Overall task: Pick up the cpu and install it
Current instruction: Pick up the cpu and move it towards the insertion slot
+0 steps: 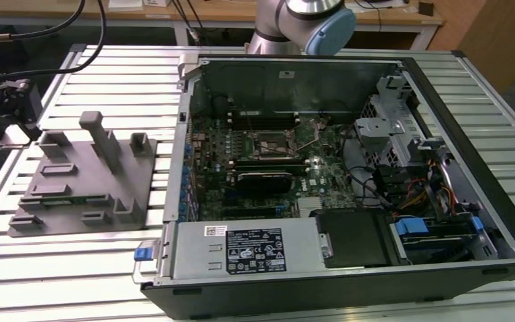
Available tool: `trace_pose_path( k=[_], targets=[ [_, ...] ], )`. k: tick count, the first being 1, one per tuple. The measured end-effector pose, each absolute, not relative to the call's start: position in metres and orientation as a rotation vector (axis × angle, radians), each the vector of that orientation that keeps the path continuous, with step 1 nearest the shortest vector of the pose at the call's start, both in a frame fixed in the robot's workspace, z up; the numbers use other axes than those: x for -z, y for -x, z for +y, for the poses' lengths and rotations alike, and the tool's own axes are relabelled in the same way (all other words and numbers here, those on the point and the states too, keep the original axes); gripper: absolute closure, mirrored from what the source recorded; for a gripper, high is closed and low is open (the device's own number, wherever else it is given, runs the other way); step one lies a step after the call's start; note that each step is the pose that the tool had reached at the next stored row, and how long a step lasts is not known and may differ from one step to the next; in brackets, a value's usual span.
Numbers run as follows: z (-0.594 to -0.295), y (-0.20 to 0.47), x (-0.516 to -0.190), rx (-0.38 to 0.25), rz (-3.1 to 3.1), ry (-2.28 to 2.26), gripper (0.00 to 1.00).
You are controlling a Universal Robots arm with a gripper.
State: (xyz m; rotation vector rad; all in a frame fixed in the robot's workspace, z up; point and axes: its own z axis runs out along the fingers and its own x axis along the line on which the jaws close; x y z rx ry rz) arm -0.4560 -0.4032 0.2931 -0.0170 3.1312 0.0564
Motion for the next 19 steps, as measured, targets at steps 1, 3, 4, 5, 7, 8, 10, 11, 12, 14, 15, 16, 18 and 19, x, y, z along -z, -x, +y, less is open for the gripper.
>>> trace_pose_path(
  k=[1, 3, 4, 5, 7, 8, 10, 11, 12, 14, 15, 16, 18, 19],
  targets=[
    [-0.4031, 0.456, -0.2934, -0.056, 3.131, 0.017, 0.46],
    [-0.4029, 0.456, -0.2941, -0.056, 3.131, 0.017, 0.46],
    [-0.4029, 0.456, -0.2944, -0.056, 3.131, 0.017, 0.46],
    [-0.4028, 0.456, -0.2947, -0.056, 3.131, 0.017, 0.46],
    [-0.4027, 0.456, -0.2954, -0.056, 3.131, 0.017, 0.46],
    [-0.4027, 0.456, -0.2957, -0.057, 3.131, 0.017, 0.46],
    [-0.4026, 0.456, -0.2964, -0.056, 3.131, 0.017, 0.46],
    [-0.4026, 0.456, -0.2968, -0.056, 3.131, 0.017, 0.46],
    [-0.4026, 0.456, -0.2971, -0.056, 3.131, 0.017, 0.46],
    [-0.4025, 0.456, -0.2979, -0.056, 3.131, 0.017, 0.46],
    [-0.4024, 0.456, -0.2984, -0.056, 3.131, 0.017, 0.46],
    [-0.4024, 0.456, -0.2988, -0.056, 3.131, 0.017, 0.46],
    [-0.4024, 0.456, -0.2997, -0.056, 3.131, 0.017, 0.46],
    [-0.4024, 0.456, -0.3, -0.056, 3.131, 0.017, 0.46]
  ],
)
